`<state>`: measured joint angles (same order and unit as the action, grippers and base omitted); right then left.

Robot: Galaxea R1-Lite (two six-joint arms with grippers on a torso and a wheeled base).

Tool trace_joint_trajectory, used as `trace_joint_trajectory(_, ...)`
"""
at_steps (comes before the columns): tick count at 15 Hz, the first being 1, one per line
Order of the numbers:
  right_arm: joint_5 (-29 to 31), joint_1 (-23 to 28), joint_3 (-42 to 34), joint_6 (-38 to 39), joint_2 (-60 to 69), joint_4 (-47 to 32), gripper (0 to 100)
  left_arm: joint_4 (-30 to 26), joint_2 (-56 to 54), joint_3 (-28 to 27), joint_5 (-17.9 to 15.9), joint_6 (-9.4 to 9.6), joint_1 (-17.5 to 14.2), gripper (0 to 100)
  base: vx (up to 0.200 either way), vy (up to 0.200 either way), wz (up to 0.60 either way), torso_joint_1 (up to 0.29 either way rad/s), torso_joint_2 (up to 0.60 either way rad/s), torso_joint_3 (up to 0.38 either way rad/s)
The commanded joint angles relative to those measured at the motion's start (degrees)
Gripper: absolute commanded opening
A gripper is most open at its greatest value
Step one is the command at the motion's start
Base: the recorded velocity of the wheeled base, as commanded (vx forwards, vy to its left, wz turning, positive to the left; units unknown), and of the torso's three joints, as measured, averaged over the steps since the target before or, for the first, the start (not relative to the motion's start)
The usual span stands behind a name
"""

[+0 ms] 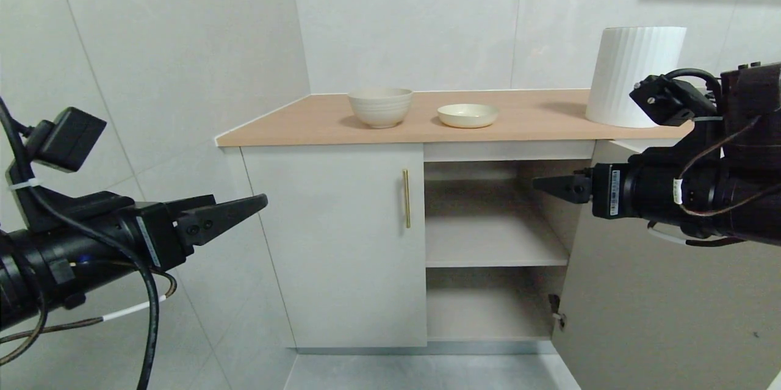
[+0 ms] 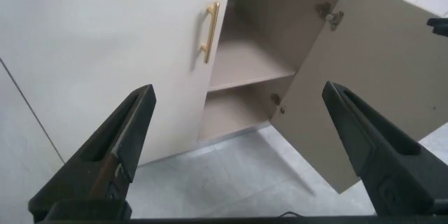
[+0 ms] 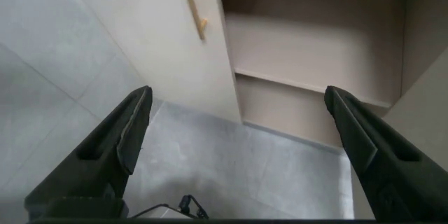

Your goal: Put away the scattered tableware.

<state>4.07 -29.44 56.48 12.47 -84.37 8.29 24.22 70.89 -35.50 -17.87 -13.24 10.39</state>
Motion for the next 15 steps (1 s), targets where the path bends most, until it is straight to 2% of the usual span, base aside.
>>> trace_joint_trajectory(1, -0.29, -0.62, -0.23, 0.01, 0.87, -0.03, 100, 0.04, 0.13, -0.10, 0.03, -0.03, -0.02, 100, 0.200, 0.000, 0.00, -0.002, 0.00, 0.002)
trace_joint_trajectory(6, -0.47, -1.06, -0.23, 0.10, 1.75, -2.23, 100, 0.21, 0.48, -0.27, 0.12, -0.30, -0.02, 100, 0.200, 0.000, 0.00, 0.007, 0.00, 0.002)
trace_joint_trajectory(8, -0.47, -1.06, -0.05, 0.45, 1.84, -2.14, 100, 0.30, 0.48, -0.45, -0.06, -2.23, -0.02, 100, 0.200, 0.000, 0.00, 0.005, 0.00, -0.002)
trace_joint_trajectory(11, -0.56, -1.06, -0.32, 0.54, 2.37, -2.05, 100, 0.12, 0.65, -0.62, -0.23, -2.49, -0.02, 100, 0.200, 0.000, 0.00, 0.002, 0.00, 0.001)
trace_joint_trajectory(15, -2.14, -0.97, -1.11, 0.36, 2.81, -1.96, 100, 0.12, 0.65, -0.45, -0.41, -2.49, -0.02, 100, 0.000, 0.000, 0.00, 0.000, 0.00, 0.000)
